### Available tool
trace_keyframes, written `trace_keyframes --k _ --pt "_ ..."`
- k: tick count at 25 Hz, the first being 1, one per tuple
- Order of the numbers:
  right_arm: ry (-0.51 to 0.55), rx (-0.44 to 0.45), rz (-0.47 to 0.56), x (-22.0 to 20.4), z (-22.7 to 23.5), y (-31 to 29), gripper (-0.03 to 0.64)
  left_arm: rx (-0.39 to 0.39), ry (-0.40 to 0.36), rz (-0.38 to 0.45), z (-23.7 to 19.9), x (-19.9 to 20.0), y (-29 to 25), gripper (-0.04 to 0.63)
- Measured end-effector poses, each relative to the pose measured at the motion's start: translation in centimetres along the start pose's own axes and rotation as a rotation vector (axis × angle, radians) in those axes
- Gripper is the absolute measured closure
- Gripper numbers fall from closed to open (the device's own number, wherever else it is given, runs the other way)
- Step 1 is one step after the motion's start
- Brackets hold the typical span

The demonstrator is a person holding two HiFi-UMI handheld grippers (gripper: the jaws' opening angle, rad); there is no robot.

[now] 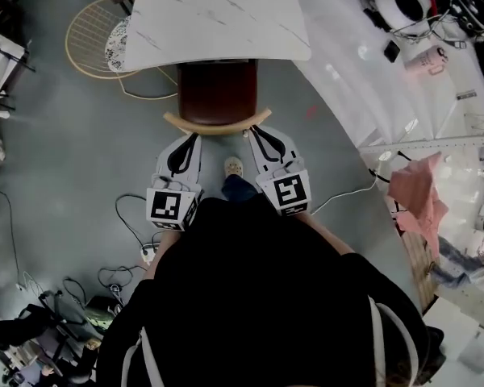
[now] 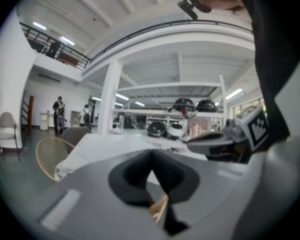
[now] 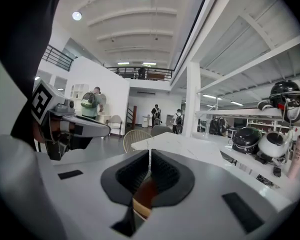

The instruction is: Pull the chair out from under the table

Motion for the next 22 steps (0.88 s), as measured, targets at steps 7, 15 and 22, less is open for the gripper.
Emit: trace_keyframes --k 7,15,22 --pt "0.022 0.089 -0.111 -2.8 4.2 -4.8 0.592 0.015 -0.02 -0.14 -2.2 -3.7 -4.4 0.588" --pt "0.029 0.175 -0.201 -5.6 5.4 -7.9 0.592 0.001 0.001 -0.244 -3.6 -7.4 -7.0 0.586" --pt "-0.003 0.257 -0.322 -9.4 6.0 -9.8 0.592 -0.086 0.006 -0.336 -4.7 -10.8 -8.9 0.57"
Point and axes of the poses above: the fingertips, and each gripper's own axes: y backward along the fingers, z to its right, x out of its top, the point moved 5 cm from there along y, backward along the fingers, and after that the axes turned 8 degrees about -y, right-handed, at the moved point
